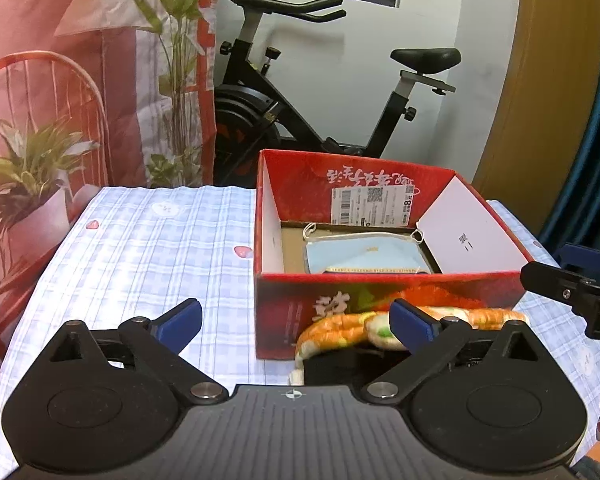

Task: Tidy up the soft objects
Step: 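Lower the bag into the red box and open the left tool, then reach the right tool to the pink knitted towel and close on it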

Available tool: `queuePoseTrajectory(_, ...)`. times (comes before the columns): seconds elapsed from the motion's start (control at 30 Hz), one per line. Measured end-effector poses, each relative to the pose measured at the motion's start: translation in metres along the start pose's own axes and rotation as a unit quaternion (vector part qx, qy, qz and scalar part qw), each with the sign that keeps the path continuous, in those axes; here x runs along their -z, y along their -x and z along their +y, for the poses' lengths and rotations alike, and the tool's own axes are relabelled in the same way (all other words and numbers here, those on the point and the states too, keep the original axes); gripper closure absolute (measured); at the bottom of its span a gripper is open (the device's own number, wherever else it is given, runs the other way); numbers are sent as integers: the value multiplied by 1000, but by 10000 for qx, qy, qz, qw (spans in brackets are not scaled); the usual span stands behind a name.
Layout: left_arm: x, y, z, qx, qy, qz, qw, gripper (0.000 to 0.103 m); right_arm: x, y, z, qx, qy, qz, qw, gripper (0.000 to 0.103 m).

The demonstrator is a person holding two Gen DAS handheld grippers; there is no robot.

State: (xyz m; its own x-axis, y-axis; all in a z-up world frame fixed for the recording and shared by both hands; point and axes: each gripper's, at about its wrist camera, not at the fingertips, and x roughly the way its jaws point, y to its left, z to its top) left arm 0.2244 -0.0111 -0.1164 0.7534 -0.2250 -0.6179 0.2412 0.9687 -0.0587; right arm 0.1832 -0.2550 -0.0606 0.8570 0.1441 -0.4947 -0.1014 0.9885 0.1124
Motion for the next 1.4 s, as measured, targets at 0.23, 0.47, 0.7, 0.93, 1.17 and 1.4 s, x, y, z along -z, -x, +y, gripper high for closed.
queuePoseTrajectory(0.23,16,12,-2,30,54,-111,9999,0,16,10,9,6,-99,-21,9999,0)
queuePoseTrajectory(0.47,32,19,-7,-19,14,-144,9999,0,40,21,15,-229,-230,-147,9994,0)
queuePoseTrajectory(0.7,49,25,-4,-51,138,-131,9998,0,68,36,27,-158,70,-250,9995,0)
queuePoseTrajectory(0.93,72,25,-3,67,324,60,9994,0,94,39,23,-405,-133,89,9991,0)
queuePoseTrajectory(1.17,84,19,-5,299,347,216,9987,3,108,36,22,-228,-307,340,9987,0)
queuePoseTrajectory(1.4,103,5,1,523,578,582,9953,17,128,32,28,-278,-161,779,9964,1)
